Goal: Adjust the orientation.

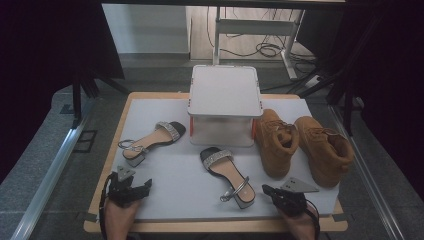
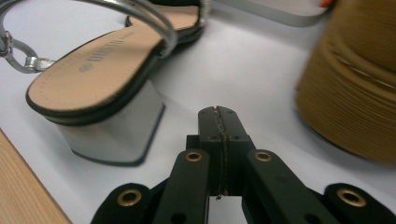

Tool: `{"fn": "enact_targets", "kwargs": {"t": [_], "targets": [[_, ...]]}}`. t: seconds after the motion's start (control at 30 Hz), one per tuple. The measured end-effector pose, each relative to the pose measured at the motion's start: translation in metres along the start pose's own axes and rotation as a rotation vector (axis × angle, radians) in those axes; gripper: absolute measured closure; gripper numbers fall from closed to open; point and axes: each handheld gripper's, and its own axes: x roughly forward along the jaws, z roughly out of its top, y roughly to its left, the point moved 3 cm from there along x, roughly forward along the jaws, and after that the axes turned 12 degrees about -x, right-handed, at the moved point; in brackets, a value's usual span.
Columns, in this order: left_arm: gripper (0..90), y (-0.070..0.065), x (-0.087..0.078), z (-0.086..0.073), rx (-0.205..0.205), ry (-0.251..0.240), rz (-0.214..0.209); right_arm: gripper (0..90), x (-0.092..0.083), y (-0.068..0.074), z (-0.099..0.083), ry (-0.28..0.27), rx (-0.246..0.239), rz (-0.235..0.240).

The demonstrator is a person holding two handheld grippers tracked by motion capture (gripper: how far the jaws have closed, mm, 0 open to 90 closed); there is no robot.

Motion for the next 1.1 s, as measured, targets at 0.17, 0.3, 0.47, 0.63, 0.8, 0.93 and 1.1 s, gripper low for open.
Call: {"fn": "enact_targets", "kwargs": {"t": [0.17,0.3,0.47,0.63,0.8,0.93,1.1], "targets": [[20.8,0.0,0.0,0.0,0.0,0.0,0.0,89.8,0.014,0.007,0.007,0.008,-0.031,0.028],[20.8,0.0,0.0,0.0,0.0,0.0,0.0,89.8,0.021,0.012,0.009,0.012,-0.043,0.05],[20.8,0.0,0.0,0.0,0.0,0.0,0.0,89.9,0.026,0.018,0.01,0.013,-0.062,0.08],[20.7,0.0,0.0,0.0,0.0,0.0,0.0,89.9,0.027,0.024,0.011,0.005,-0.069,0.129],[20.8,0.0,0.0,0.0,0.0,0.0,0.0,89.8,0.028,0.032,0.013,0.001,-0.08,0.151],[20.8,0.0,0.0,0.0,0.0,0.0,0.0,89.9,0.03,0.038,0.014,-0.006,-0.087,0.172],[20.8,0.0,0.0,0.0,0.001,0.0,0.0,89.9,0.033,0.047,0.017,-0.013,-0.104,0.196]]}}
